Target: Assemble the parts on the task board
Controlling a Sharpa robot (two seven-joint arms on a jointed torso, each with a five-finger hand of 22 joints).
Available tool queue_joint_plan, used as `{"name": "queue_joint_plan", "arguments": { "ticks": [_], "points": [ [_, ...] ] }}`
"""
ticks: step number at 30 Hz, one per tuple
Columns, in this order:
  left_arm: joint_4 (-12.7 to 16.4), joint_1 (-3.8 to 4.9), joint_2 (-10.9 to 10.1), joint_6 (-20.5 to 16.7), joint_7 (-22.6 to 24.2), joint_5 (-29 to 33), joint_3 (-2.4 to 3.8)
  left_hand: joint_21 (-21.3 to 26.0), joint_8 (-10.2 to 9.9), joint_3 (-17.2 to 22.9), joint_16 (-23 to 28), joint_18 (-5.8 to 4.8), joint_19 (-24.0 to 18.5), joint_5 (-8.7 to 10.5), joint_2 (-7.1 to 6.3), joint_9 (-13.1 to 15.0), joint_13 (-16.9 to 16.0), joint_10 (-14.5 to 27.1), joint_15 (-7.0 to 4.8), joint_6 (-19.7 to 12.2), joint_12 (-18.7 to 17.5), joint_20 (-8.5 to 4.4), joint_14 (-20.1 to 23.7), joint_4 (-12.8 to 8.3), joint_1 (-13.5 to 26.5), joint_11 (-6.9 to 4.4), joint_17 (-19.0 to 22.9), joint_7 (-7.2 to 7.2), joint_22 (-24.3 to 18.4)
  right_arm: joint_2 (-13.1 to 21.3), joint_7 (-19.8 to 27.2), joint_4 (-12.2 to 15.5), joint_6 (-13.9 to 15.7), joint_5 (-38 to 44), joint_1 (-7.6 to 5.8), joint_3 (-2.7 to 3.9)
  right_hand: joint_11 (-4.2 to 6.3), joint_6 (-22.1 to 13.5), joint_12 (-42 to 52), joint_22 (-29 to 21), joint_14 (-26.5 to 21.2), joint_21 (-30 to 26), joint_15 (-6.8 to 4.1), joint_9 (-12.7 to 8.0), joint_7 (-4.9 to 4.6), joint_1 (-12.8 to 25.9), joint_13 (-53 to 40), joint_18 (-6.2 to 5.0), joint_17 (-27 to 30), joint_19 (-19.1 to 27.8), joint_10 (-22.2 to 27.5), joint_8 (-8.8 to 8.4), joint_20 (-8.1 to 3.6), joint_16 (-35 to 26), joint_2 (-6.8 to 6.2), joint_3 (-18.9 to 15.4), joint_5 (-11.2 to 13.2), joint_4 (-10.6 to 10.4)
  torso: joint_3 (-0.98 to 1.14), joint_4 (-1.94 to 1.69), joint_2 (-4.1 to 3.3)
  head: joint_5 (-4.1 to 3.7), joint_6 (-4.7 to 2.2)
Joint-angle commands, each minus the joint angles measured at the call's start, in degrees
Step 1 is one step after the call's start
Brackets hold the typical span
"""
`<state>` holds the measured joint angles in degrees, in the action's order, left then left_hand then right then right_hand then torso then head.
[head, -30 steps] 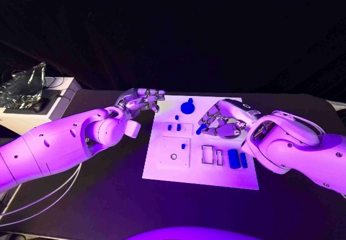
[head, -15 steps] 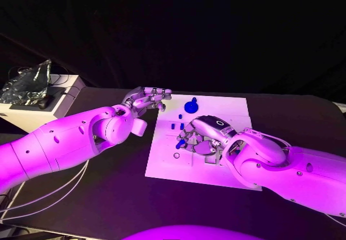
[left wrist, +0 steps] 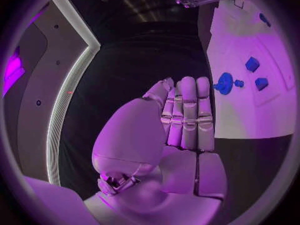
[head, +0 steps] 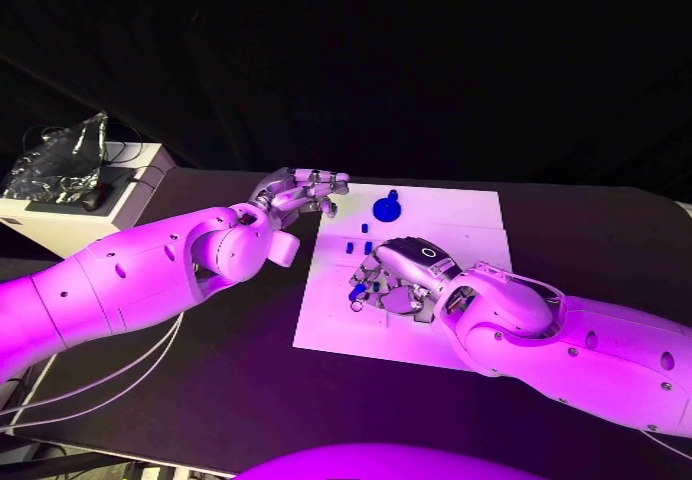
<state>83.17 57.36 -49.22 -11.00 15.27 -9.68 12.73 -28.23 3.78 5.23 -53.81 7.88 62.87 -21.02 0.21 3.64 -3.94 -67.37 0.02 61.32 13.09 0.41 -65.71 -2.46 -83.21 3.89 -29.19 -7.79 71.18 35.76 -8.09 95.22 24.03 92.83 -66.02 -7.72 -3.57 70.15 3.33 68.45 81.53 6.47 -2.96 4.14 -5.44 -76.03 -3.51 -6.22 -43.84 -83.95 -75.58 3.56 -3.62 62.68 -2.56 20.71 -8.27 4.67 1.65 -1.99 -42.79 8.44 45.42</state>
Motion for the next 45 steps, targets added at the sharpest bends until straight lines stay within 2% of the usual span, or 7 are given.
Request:
{"name": "queue_joint_plan", "arguments": {
  "ticks": [1, 28, 45],
  "points": [
    [0.07, 0.03, 0.11, 0.52, 0.65, -0.02, 0.05, 0.19, 0.06, -0.05, 0.28, -0.15, 0.29, -0.06, 0.25, 0.08, 0.03, 0.3, 0.01, 0.21, 0.02, 0.09, -0.28, -0.16, 0.18, 0.04, -0.07, -0.04, 0.09, -0.19, -0.49, -0.22, -2.31, 1.68, 0.27, -0.05, 2.22, 0.73, 0.12, 0.09, -0.02, -0.41, -0.21, 1.16, 0.21, -1.03, -0.08, -1.09, -0.03, -1.77, -3.06, 0.38, -0.27, -0.27, 1.8, -0.04, 0.32, 0.43, 0.01, 0.07, 0.02, 0.11, 0.2],
    [0.17, 0.03, -0.15, 0.54, 0.61, -0.02, 0.05, 0.19, 0.06, -0.05, 0.28, -0.15, 0.29, -0.06, 0.25, 0.08, 0.03, 0.3, 0.01, 0.21, 0.02, 0.09, -0.28, -0.16, 0.18, 0.04, -0.07, -0.04, 0.09, -0.73, -0.7, -1.28, -4.28, 2.09, 0.88, -0.25, 2.23, 0.76, 0.12, 0.15, 0.0, -0.45, -0.22, 1.17, 0.2, -1.01, -0.08, -1.1, -0.14, -1.8, -3.09, 0.38, -0.28, -0.21, 1.84, -0.08, 0.3, 0.56, 0.0, 0.05, 0.03, 0.25, 0.8],
    [0.18, 0.03, -0.36, 0.6, 0.52, -0.02, 0.05, 0.58, 0.08, -0.03, 0.28, -0.11, 0.46, -0.07, 0.33, 0.09, 0.04, 0.34, 0.0, 0.29, 0.08, 0.11, -0.28, -0.29, 0.18, 0.03, -0.14, -0.01, 0.5, 0.06, -0.78, -0.64, -4.22, 2.24, 1.03, -0.29, 2.23, 0.76, 0.12, 0.37, -0.01, -0.66, -0.22, 1.17, 0.19, -0.86, -0.08, -1.11, -0.18, -1.85, -3.11, 0.37, -0.27, -0.27, 2.01, -0.16, 0.32, 0.9, 0.04, 0.02, 0.02, 0.46, 1.29]
  ]
}}
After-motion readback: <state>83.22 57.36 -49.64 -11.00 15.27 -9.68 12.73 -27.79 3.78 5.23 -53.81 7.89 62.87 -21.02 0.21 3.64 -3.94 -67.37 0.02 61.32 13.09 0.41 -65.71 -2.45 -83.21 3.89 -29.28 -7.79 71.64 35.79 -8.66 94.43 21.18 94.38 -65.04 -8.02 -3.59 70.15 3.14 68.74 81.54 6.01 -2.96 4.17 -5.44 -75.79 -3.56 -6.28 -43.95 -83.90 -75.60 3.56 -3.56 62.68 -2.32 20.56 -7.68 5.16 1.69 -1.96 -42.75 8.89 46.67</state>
